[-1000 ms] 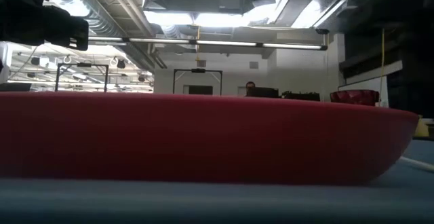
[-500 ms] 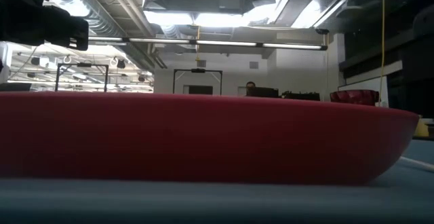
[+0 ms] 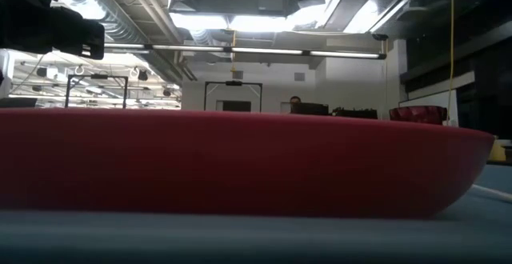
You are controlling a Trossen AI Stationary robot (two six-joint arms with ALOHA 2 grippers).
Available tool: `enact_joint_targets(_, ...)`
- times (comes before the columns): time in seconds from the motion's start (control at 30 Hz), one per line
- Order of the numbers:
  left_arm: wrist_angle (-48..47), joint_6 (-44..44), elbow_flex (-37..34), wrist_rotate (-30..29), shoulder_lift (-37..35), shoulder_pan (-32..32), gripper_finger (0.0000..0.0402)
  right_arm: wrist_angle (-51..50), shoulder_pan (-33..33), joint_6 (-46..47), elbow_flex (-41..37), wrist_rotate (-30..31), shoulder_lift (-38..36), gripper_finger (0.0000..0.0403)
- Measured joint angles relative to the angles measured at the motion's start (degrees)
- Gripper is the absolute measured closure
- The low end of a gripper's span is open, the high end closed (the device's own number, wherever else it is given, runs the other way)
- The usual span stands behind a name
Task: Pick and place plate/cup/fork/spoon on tray
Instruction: Put the orange fork on the blue serving tray to the right of the red plate
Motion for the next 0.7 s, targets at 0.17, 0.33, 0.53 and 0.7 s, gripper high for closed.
enact_joint_targets(0.17,0.0,0.0,0.0,0.0,0.0,0.0,0.0318,3.8,-0.2,-0.1,-2.4,0.4,0.0,0.0323)
enact_joint_targets(0.33,0.0,0.0,0.0,-0.1,0.0,0.0,0.0318,3.8,-0.4,-2.6,-2.4,1.1,-0.1,0.0323)
enact_joint_targets(0.53,0.1,0.0,0.0,-0.2,0.0,0.0,0.0318,4.2,-0.4,-7.8,-2.5,1.8,-0.1,0.0323)
enact_joint_targets(0.7,0.2,0.0,0.0,-0.2,0.0,0.0,0.0318,4.3,-0.7,-9.0,-2.5,1.5,-0.1,0.0327)
